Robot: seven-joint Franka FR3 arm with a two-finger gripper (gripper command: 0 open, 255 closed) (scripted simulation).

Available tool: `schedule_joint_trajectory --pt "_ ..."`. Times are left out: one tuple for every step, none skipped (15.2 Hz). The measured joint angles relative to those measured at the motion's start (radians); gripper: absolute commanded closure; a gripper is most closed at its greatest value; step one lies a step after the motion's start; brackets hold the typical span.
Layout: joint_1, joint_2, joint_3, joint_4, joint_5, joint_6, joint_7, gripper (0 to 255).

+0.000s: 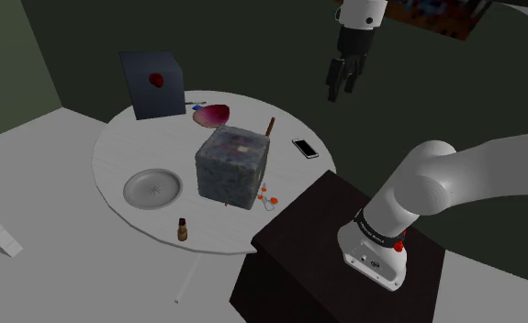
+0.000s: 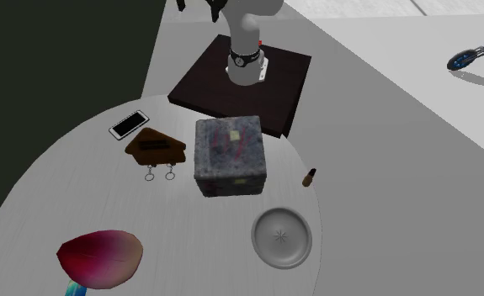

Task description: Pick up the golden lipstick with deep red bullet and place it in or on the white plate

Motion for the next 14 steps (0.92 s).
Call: schedule_joint_trajectory --pt "0.000 0.000 0.000 0.000 0.000 0.000 0.000 0" --pt "0.003 -0.003 0.007 -0.016 0.007 0.016 0.010 0" --pt "0.010 -0.007 0.021 -0.033 0.019 0.035 0.027 0" --pt "0.017 -0.011 0.035 -0.054 0.031 0.060 0.044 0" --pt "0.024 -0.013 0.051 -0.073 0.045 0.085 0.063 0" --pt "0.033 -0.013 0.068 -0.095 0.060 0.115 0.083 0" --pt "0.042 -0.019 0.086 -0.117 0.075 0.140 0.104 0" --pt "0.052 -0.004 0.108 -0.129 0.092 0.175 0.128 0" --pt "0.059 0.003 0.125 -0.147 0.105 0.210 0.146 0" --pt "0.069 0.004 0.144 -0.169 0.120 0.242 0.168 0" --pt "0.080 0.004 0.165 -0.193 0.135 0.276 0.190 0" --pt "0.091 0.011 0.186 -0.201 0.151 0.301 0.213 0" --pt "0.098 0.023 0.205 -0.209 0.162 0.330 0.232 0" --pt "0.107 0.040 0.228 -0.211 0.175 0.359 0.256 0"
